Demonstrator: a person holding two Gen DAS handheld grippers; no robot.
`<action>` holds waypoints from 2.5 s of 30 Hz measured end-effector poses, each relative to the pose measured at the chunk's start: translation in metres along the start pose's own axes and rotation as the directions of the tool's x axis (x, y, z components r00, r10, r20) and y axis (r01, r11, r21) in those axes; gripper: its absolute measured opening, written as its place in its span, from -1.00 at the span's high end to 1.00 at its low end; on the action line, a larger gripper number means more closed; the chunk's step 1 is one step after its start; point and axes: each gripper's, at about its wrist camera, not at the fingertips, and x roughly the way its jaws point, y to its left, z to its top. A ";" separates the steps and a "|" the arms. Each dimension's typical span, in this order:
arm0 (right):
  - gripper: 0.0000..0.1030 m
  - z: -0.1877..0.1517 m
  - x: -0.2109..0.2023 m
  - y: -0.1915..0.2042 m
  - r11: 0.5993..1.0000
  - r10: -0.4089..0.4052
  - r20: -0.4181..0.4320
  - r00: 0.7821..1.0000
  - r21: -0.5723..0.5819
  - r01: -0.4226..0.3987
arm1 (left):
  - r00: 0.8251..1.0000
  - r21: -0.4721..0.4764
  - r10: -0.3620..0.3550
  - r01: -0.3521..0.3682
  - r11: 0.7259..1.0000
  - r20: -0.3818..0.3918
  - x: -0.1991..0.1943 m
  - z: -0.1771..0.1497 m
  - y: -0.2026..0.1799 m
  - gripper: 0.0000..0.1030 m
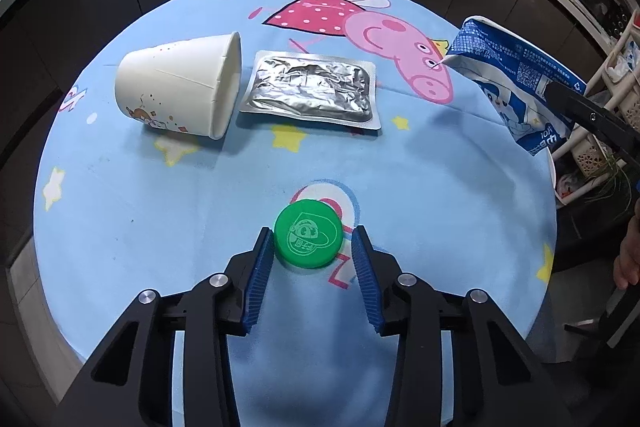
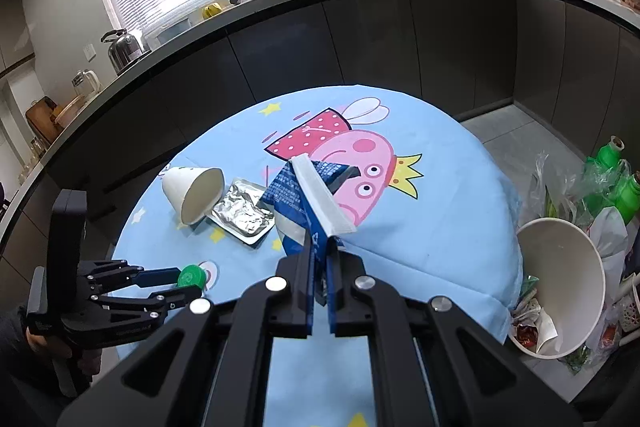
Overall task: Collect trash
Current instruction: 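Grasp the green bottle cap with the left tool, then carry the blue carton with the right tool while the left tool carries the green cap over the bucket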
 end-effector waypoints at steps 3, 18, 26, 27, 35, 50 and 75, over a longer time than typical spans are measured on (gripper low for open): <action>0.88 0.000 -0.001 0.002 1.000 0.007 0.005 1.000 0.000 -0.007 | 1.000 0.003 0.007 -0.007 1.000 0.023 0.000 -0.002 0.000 0.35; 0.88 0.007 -0.040 -0.006 1.000 -0.014 0.099 0.995 0.015 0.013 | 0.977 0.013 -0.123 0.122 0.992 0.172 -0.064 0.039 -0.026 0.35; 0.88 0.006 -0.070 -0.031 0.995 -0.078 0.155 0.985 0.067 0.069 | 0.953 0.102 -0.212 0.194 0.976 0.218 -0.080 0.066 -0.070 0.35; 0.88 0.006 -0.074 -0.036 0.994 -0.089 0.161 0.983 0.076 0.078 | 0.949 0.110 -0.226 0.206 0.972 0.218 -0.080 0.070 -0.076 0.35; 0.88 -0.008 -0.100 -0.076 0.974 -0.181 0.189 0.965 0.170 0.149 | 0.930 0.190 -0.310 0.274 0.943 0.199 -0.075 0.093 -0.124 0.35; 0.88 -0.046 -0.121 -0.154 0.908 -0.319 0.156 0.935 0.333 0.254 | 0.906 0.367 -0.412 0.352 0.861 0.100 -0.042 0.124 -0.235 0.35; -0.01 -0.090 -0.042 -0.254 0.822 -0.360 -0.004 0.933 0.470 0.320 | 0.930 0.427 -0.345 0.366 0.827 -0.128 0.092 0.141 -0.320 0.15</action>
